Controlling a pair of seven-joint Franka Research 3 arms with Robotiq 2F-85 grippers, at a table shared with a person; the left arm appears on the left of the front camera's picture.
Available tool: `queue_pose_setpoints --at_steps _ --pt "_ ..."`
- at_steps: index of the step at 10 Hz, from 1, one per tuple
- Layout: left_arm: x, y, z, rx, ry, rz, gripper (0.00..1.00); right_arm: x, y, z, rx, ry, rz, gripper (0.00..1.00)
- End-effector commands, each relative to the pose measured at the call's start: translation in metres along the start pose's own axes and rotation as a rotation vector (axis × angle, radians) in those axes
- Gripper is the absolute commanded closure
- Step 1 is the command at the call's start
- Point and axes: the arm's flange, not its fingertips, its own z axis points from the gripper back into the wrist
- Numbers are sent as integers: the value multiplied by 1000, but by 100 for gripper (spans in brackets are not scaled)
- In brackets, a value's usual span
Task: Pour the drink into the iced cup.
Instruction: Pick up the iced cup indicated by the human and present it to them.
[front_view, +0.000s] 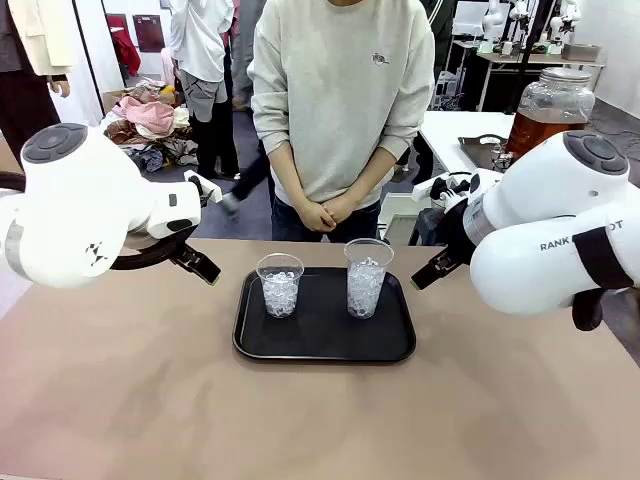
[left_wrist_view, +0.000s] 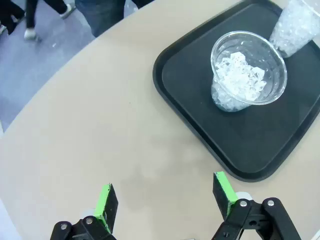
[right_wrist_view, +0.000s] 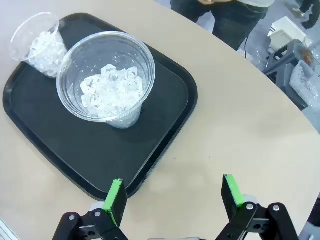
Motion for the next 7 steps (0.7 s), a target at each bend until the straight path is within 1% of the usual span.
queue_pose_setpoints --at_steps 1,7 --pt "0 2 3 6 -4 -5 0 0 -1 1 -1 -3 -2 0" --pt "0 2 3 6 -4 -5 0 0 -1 1 -1 -3 -2 0"
